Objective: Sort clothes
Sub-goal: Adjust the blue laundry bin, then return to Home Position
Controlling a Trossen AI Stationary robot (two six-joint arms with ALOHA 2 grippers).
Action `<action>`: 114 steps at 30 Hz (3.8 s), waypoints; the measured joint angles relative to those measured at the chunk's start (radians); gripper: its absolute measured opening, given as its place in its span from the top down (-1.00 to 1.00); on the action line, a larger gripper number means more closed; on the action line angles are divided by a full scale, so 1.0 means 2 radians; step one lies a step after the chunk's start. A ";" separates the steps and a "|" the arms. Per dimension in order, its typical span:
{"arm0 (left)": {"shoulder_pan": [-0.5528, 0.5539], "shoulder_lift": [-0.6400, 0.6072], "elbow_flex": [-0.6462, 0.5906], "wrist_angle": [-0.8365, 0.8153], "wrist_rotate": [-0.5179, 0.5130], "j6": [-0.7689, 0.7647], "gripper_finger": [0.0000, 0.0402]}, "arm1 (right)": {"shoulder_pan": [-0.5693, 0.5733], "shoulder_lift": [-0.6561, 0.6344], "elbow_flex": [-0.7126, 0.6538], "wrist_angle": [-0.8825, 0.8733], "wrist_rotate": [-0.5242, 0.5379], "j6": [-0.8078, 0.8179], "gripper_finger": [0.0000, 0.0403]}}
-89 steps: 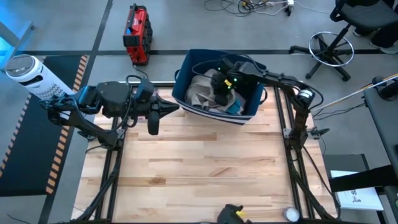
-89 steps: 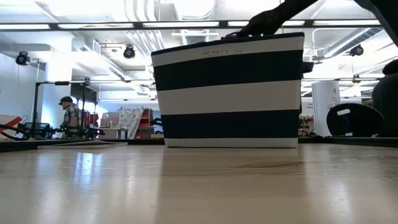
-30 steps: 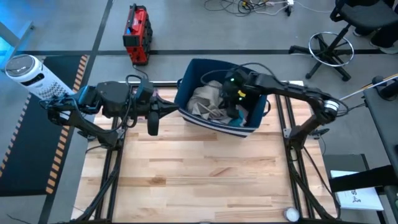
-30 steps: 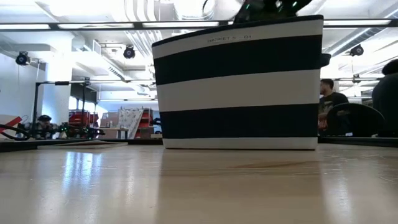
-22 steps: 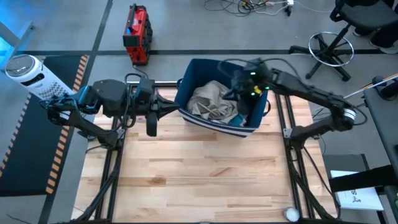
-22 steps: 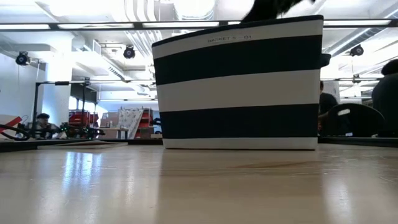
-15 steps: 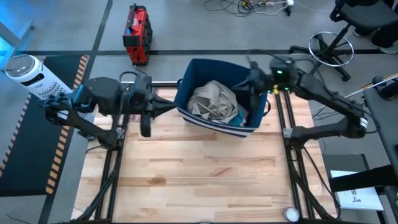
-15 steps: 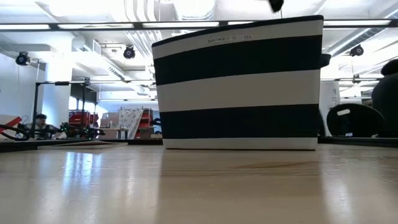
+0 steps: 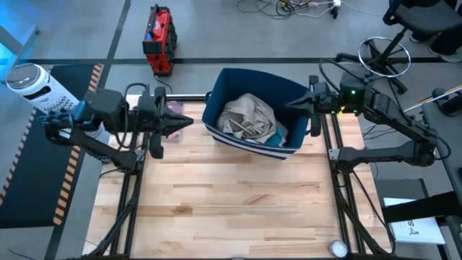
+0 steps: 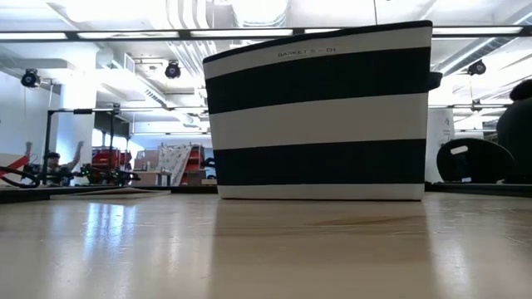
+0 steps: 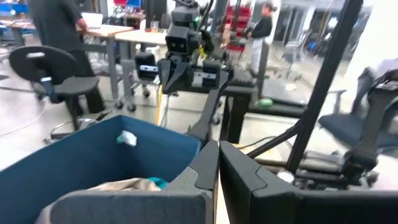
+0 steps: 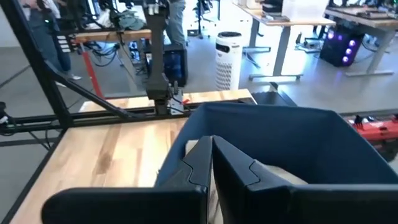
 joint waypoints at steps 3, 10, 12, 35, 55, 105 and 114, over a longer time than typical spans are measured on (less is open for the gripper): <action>0.000 -0.032 -0.067 0.069 0.014 -0.006 1.00 | 0.006 -0.007 -0.018 0.029 0.001 0.010 1.00; 0.000 -0.121 -0.208 0.143 0.017 -0.037 1.00 | 0.033 -0.032 -0.093 0.099 0.021 0.043 1.00; 0.000 -0.148 -0.245 0.143 0.012 -0.043 1.00 | 0.043 -0.045 -0.121 0.117 0.038 0.053 1.00; 0.000 -0.335 -0.556 0.238 -0.005 -0.062 1.00 | 0.112 -0.155 -0.284 0.142 0.104 0.075 1.00; 0.000 -0.453 -0.576 0.217 -0.054 -0.045 1.00 | 0.156 -0.370 -0.359 0.070 0.169 0.097 1.00; 0.000 -0.376 -0.552 0.204 -0.042 -0.056 1.00 | -0.033 -0.167 -0.188 -0.022 0.032 0.009 1.00; 0.000 -0.416 -0.586 0.208 -0.055 -0.054 1.00 | 0.035 -0.276 -0.416 0.233 0.023 0.077 1.00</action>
